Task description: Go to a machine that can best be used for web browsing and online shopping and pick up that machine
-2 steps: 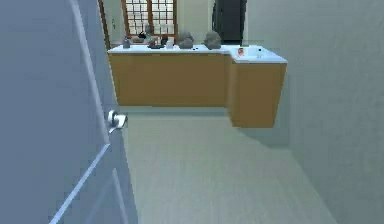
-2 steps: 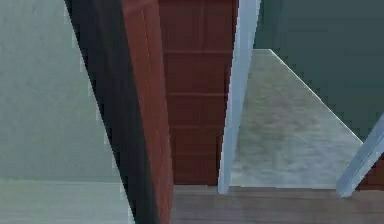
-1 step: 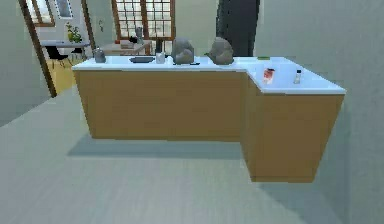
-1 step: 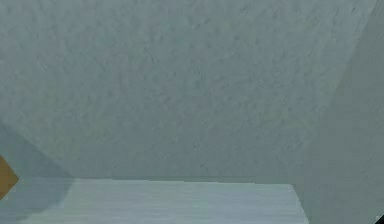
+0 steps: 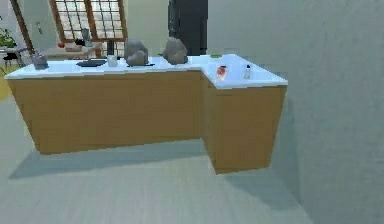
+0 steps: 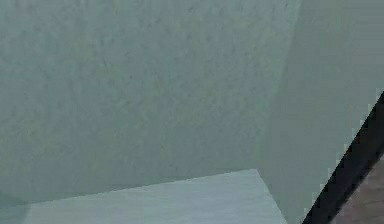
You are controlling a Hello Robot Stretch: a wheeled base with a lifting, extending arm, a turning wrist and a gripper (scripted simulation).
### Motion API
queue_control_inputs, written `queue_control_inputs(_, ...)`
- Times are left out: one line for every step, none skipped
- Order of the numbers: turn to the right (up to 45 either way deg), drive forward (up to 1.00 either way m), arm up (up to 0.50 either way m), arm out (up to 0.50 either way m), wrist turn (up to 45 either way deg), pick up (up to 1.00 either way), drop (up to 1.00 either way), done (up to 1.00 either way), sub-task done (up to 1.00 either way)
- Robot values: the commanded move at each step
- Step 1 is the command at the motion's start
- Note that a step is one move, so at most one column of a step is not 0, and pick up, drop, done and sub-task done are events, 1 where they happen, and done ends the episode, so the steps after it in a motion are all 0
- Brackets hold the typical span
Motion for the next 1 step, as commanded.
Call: queue_control_inputs(0.0,0.15,0.0,0.0,0.0,0.0,0.0,0.0,0.0)
